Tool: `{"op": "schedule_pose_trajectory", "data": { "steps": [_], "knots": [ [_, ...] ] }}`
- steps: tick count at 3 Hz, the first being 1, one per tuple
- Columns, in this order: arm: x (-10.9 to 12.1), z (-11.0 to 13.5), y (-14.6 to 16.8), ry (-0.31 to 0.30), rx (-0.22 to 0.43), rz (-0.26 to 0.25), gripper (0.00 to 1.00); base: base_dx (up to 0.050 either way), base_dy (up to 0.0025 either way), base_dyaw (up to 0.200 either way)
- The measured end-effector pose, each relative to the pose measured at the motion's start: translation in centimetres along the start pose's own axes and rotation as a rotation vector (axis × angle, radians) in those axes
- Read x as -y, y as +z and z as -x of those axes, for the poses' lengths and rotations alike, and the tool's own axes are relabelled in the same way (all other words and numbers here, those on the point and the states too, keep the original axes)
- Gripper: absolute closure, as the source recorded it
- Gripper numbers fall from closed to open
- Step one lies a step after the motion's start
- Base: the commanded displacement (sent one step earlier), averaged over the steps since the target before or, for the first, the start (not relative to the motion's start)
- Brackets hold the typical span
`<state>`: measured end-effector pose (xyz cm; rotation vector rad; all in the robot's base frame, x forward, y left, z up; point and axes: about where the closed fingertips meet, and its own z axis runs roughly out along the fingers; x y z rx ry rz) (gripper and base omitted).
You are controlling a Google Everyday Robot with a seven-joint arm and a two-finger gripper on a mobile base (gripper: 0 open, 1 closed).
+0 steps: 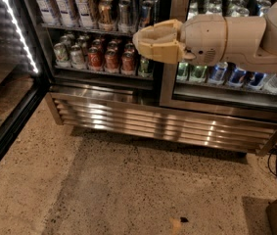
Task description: Open left fridge door
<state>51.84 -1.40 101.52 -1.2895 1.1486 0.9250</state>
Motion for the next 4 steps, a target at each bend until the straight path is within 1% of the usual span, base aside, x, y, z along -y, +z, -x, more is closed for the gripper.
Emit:
{"op": "schedule_pose_trajectory", "data": {
  "steps": [2,3,4],
  "knots": [
    [0.0,0.0,0.01,0.0,0.0,0.0,0.12,0.0,0.0,0.0],
    [-0.01,0.01,0.02,0.0,0.0,0.0,0.0,0.0,0.0,0.0],
    [-0.01,0.01,0.02,0.0,0.0,0.0,0.0,0.0,0.0,0.0]
  ]
}}
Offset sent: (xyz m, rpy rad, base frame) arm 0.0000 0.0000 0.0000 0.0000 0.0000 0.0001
